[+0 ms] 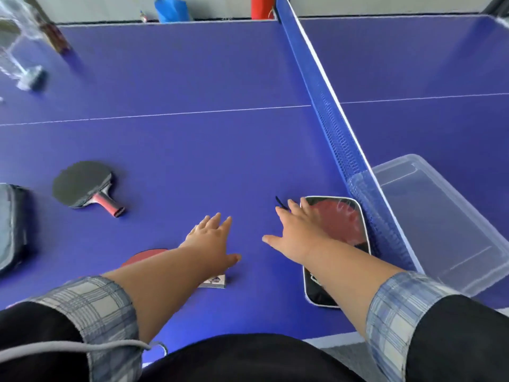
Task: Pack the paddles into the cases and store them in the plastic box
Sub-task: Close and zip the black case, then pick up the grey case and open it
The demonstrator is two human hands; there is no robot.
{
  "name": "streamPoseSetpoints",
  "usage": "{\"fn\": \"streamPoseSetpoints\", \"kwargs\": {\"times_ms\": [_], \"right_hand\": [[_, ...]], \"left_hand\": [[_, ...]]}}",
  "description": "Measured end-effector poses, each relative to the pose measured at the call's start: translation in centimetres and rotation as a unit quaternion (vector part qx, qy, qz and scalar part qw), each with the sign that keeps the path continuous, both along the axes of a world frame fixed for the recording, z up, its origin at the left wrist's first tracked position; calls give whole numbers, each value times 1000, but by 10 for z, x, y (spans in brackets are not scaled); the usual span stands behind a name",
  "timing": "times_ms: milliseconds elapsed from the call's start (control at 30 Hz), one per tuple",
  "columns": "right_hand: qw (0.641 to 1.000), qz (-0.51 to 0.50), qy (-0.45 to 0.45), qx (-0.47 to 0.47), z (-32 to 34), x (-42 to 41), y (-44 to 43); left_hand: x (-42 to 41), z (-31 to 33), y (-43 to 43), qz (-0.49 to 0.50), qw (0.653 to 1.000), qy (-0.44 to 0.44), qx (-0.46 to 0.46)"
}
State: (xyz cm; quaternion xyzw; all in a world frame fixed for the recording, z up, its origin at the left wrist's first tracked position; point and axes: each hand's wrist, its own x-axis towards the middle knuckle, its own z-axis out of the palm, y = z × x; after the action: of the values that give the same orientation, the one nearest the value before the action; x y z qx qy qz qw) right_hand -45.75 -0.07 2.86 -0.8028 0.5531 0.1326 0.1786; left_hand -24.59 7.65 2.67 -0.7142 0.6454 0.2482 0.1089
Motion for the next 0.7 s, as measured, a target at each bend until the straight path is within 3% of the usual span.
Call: {"fn": "streamPoseSetpoints", "kwargs": {"times_ms": [300, 467, 700], "right_hand": [[981, 192, -29, 26, 31, 184, 36], [971, 238, -12, 30, 30, 272, 70], [957, 289, 1, -27, 11, 419, 119]], "left_hand": [[173, 42, 127, 174, 982, -72, -13], [258, 37, 193, 278, 958, -71, 3], [389, 12, 247, 279, 959, -54, -15]]}}
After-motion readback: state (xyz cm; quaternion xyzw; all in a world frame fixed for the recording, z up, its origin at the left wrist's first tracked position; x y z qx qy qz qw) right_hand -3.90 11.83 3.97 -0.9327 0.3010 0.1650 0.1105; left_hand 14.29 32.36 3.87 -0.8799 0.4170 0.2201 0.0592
